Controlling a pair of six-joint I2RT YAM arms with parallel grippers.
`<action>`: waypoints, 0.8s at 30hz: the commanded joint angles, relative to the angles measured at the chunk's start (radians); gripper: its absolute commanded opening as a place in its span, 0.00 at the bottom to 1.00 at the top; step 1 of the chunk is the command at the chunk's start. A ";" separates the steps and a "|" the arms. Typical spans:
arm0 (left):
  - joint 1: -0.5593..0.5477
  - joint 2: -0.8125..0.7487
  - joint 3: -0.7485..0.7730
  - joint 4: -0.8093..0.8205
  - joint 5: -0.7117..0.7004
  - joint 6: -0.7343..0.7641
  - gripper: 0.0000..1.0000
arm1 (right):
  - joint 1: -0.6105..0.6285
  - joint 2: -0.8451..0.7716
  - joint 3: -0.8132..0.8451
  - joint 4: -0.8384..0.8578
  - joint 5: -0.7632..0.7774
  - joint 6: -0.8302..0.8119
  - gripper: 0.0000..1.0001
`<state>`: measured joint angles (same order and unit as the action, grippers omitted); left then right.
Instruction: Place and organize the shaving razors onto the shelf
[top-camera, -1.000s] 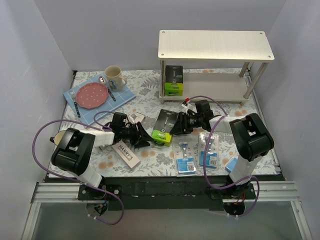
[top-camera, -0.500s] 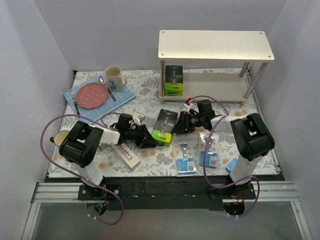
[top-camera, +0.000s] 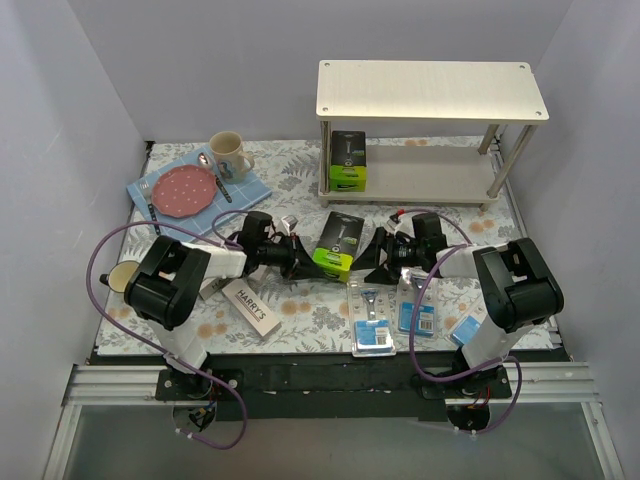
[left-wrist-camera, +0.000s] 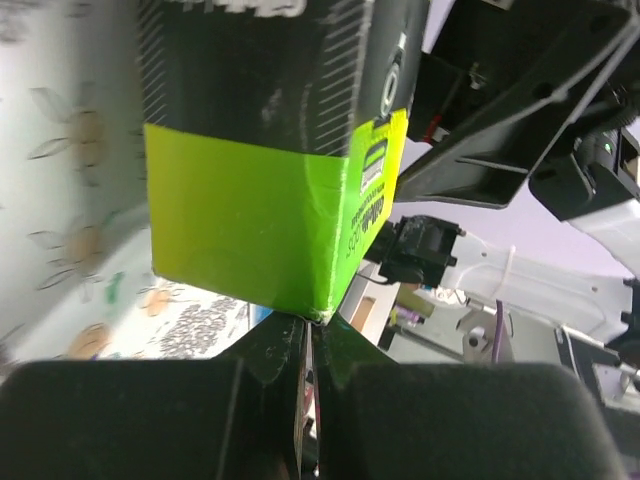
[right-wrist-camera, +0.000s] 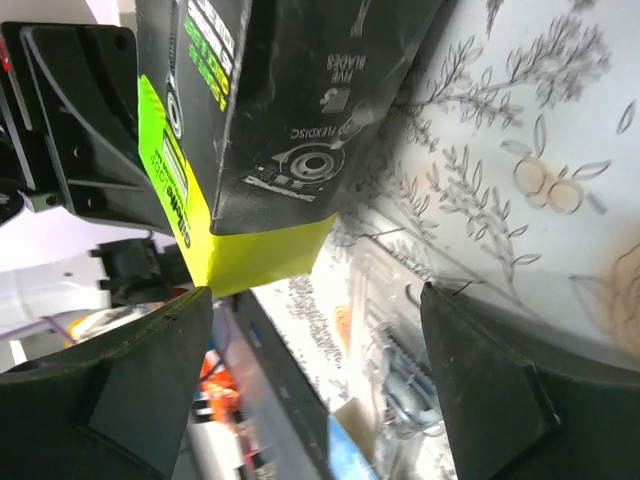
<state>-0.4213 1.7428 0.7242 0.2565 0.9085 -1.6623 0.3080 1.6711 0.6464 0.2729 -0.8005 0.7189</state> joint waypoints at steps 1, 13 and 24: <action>-0.050 -0.042 0.044 0.023 0.075 0.007 0.00 | 0.003 -0.022 -0.014 0.098 -0.042 0.146 0.94; -0.134 -0.008 0.132 0.006 0.058 0.062 0.00 | 0.002 0.038 0.002 0.219 -0.111 0.229 0.76; -0.137 -0.086 0.188 -0.230 0.038 0.407 0.49 | -0.101 -0.125 0.070 -0.029 -0.189 -0.137 0.31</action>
<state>-0.5571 1.7432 0.8570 0.1589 0.9394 -1.4845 0.2493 1.6436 0.6407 0.3309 -0.8825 0.7830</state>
